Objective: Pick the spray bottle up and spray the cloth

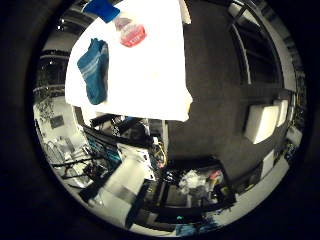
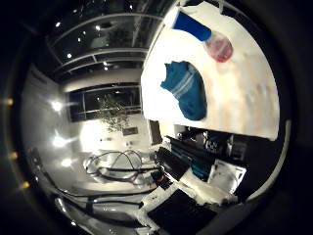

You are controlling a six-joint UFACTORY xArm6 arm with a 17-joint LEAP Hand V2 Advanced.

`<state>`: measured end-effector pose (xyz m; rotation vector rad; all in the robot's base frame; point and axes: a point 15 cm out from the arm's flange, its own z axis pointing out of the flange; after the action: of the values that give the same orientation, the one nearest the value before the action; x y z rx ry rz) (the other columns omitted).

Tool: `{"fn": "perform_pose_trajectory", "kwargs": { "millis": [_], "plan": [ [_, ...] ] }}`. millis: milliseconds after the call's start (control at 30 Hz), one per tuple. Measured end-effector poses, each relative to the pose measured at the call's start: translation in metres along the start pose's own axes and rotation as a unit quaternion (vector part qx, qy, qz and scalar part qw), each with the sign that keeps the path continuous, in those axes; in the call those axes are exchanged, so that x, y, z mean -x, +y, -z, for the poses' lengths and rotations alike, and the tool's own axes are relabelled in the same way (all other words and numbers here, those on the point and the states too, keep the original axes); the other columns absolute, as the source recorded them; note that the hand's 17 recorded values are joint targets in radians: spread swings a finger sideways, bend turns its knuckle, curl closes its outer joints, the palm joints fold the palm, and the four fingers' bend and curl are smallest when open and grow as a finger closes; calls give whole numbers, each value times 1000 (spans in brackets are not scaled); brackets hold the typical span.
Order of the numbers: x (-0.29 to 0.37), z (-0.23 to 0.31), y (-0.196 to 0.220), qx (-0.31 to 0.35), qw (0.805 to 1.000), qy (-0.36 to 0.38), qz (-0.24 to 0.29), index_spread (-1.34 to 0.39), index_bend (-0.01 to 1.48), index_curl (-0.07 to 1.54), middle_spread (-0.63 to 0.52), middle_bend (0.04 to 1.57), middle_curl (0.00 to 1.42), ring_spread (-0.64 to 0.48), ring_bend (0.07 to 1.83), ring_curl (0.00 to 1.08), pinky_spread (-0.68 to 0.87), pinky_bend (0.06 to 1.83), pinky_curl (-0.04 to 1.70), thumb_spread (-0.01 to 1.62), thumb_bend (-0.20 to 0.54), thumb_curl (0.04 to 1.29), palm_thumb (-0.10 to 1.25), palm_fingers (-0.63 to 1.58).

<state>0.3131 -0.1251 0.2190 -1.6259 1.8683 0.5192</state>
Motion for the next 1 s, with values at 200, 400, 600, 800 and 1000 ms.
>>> {"fn": "perform_pose_trajectory", "kwargs": {
  "millis": [200,400,600,800,1000],
  "plan": [
    [-14,-39,-1,-40,996,-64,-53,-256,146,233,163,180,317,228,279,262,356,407,335,943,-30,303,511,-43],
    [-23,-56,-17,-92,988,-96,-73,-254,138,227,189,175,288,237,265,261,356,388,328,937,-32,301,499,-57],
    [-26,-74,-28,-138,980,-108,-94,-239,142,230,185,185,287,222,276,267,354,379,326,935,-28,304,500,-37],
    [-20,-89,-37,-143,980,-108,-90,-238,141,230,190,184,289,225,280,270,352,364,324,935,-31,304,497,-42],
    [-10,-117,-32,-142,978,-118,-97,-239,136,223,191,186,289,226,278,268,349,358,322,936,-30,304,496,-44]
  ]
}}
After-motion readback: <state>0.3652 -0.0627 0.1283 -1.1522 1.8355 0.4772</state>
